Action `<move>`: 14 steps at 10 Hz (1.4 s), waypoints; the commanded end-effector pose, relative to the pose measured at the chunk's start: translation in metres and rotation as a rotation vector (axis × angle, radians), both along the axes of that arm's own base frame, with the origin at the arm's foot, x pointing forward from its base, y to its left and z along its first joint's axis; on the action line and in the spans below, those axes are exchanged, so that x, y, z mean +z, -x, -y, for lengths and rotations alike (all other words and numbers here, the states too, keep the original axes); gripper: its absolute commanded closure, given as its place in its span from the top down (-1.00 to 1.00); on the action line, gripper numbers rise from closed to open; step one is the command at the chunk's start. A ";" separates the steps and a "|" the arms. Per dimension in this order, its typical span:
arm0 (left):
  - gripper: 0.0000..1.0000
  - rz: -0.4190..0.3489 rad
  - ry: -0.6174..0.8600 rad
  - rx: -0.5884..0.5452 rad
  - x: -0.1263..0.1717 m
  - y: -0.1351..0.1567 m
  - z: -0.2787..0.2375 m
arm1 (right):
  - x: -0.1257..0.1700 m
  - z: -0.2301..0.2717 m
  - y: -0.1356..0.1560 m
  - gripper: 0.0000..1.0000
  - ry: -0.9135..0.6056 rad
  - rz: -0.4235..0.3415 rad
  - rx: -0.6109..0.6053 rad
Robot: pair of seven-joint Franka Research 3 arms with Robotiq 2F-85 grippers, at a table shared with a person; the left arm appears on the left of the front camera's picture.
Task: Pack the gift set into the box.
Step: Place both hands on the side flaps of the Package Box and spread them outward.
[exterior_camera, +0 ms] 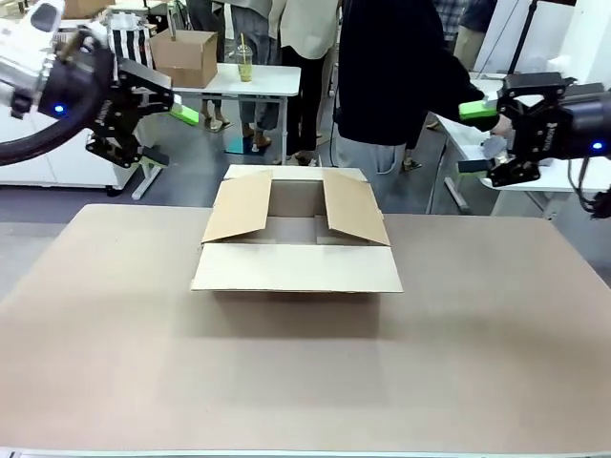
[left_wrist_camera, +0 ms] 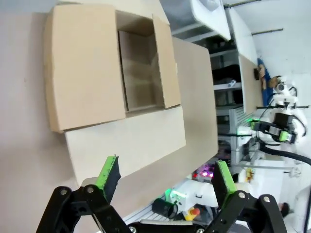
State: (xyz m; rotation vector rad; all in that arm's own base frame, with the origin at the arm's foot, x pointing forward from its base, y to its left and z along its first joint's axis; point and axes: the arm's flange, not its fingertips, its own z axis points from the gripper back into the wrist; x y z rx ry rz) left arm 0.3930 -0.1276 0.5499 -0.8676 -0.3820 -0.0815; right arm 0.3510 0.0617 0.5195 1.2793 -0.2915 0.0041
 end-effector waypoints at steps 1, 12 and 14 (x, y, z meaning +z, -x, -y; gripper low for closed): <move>1.00 -0.034 -0.203 0.003 0.009 -0.052 0.045 | 0.000 -0.003 -0.003 1.00 -0.025 0.035 0.002; 1.00 -0.142 -0.955 0.126 -0.115 -0.173 0.194 | 0.000 -0.003 -0.003 1.00 -0.025 0.035 0.002; 1.00 -0.137 -0.999 0.139 -0.128 -0.169 0.202 | 0.000 -0.003 -0.003 1.00 -0.025 0.035 0.002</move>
